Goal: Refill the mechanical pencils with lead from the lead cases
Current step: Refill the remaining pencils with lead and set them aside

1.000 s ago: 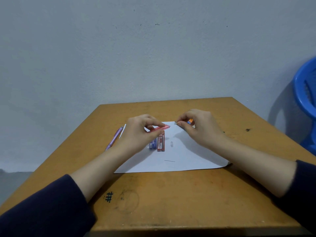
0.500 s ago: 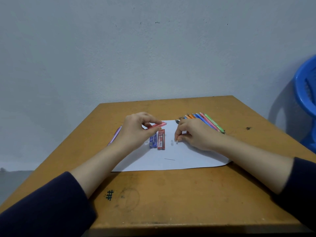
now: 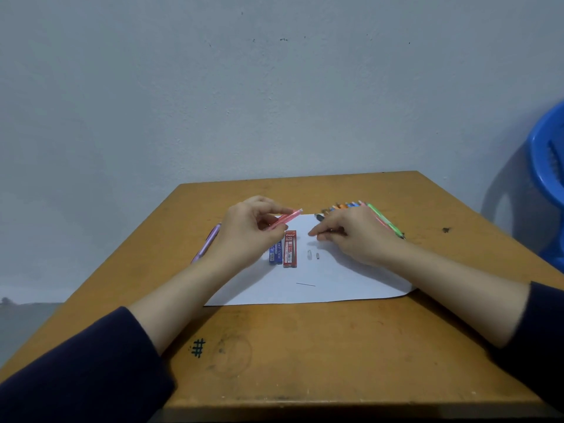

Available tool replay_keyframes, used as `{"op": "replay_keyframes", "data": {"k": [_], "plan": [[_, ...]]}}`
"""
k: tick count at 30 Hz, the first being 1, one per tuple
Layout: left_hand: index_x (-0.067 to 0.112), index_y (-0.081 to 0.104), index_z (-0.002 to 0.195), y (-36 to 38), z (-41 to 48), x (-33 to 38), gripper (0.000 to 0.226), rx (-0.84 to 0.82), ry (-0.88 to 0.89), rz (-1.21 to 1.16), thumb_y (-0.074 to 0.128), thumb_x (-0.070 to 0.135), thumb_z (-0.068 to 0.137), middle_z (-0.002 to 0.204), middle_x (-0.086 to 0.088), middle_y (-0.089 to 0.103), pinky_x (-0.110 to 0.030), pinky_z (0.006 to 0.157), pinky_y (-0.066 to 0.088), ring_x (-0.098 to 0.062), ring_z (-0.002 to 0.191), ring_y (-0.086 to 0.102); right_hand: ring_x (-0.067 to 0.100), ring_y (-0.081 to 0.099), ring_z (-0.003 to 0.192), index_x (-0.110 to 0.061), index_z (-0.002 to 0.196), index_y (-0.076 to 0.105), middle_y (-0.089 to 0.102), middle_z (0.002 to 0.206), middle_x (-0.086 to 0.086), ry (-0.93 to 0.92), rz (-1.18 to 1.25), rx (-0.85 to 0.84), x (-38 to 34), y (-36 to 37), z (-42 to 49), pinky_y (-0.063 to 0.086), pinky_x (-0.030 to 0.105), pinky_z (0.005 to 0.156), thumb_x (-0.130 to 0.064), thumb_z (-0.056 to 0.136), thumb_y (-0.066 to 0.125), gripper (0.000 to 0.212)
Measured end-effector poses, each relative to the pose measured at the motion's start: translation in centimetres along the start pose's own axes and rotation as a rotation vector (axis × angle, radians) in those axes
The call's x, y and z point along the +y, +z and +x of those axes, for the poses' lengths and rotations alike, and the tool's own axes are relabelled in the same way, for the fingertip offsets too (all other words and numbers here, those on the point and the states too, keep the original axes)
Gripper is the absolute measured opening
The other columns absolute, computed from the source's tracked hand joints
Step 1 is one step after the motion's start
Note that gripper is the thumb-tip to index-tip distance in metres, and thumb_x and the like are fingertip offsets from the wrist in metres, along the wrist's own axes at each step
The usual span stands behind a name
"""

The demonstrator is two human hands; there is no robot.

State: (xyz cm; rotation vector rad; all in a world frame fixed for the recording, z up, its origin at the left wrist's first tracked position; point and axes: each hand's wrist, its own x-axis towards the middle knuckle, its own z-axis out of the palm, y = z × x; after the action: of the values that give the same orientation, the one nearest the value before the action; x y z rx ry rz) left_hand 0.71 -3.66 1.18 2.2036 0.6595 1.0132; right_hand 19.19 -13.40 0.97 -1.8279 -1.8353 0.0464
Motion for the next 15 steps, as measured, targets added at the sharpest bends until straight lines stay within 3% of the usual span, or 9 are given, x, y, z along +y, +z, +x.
{"op": "replay_keyframes", "data": {"k": [2,5,6,10,15], "plan": [[0.032,0.071,0.091,0.2,-0.2,0.4,0.037,0.007,-0.013,-0.069,0.072,-0.003,0.078,0.098,0.006,0.068,-0.023,0.074,0.056,-0.007,0.08,0.07,-0.011,0.058,0.069,-0.017,0.109,0.071,0.073,0.088,-0.003,0.083,0.174,0.113,-0.1,0.0,0.2,0.041,0.004,0.071,-0.008,0.089,0.063,0.024],[0.026,0.072,0.091,0.6,-0.6,1.2,0.031,0.038,-0.079,-0.191,0.075,-0.002,0.077,0.093,0.004,0.072,-0.02,0.071,0.055,-0.007,0.078,0.071,0.007,0.067,0.074,-0.018,0.111,0.07,0.073,0.079,-0.002,0.169,0.449,0.236,-0.6,0.1,0.1,0.056,0.032,0.077,-0.011,0.086,0.068,0.026],[0.022,0.073,0.093,0.7,-0.7,1.5,0.028,0.048,-0.105,-0.231,0.075,-0.001,0.077,0.091,0.003,0.074,-0.019,0.071,0.054,-0.008,0.078,0.071,0.011,0.068,0.074,-0.017,0.111,0.07,0.073,0.079,0.0,0.182,0.508,0.261,-0.9,0.1,-0.1,0.056,0.034,0.075,-0.01,0.086,0.068,0.026],[0.017,0.074,0.099,0.8,-1.5,3.0,0.025,0.064,-0.18,-0.341,0.078,0.008,0.076,0.08,0.002,0.075,-0.021,0.072,0.057,-0.01,0.078,0.072,0.01,0.068,0.068,-0.01,0.108,0.07,0.074,0.078,0.001,0.185,0.704,0.315,-2.1,0.0,-0.6,0.052,0.023,0.064,-0.007,0.085,0.068,0.024],[0.018,0.074,0.098,1.4,-2.3,4.1,0.024,0.062,-0.21,-0.424,0.079,0.009,0.076,0.072,-0.004,0.074,-0.028,0.077,0.058,-0.013,0.077,0.073,0.014,0.064,0.065,-0.009,0.102,0.071,0.073,0.073,0.004,0.225,0.954,0.357,-2.9,-0.2,-0.9,0.051,0.028,0.067,-0.009,0.08,0.073,0.022]]}}
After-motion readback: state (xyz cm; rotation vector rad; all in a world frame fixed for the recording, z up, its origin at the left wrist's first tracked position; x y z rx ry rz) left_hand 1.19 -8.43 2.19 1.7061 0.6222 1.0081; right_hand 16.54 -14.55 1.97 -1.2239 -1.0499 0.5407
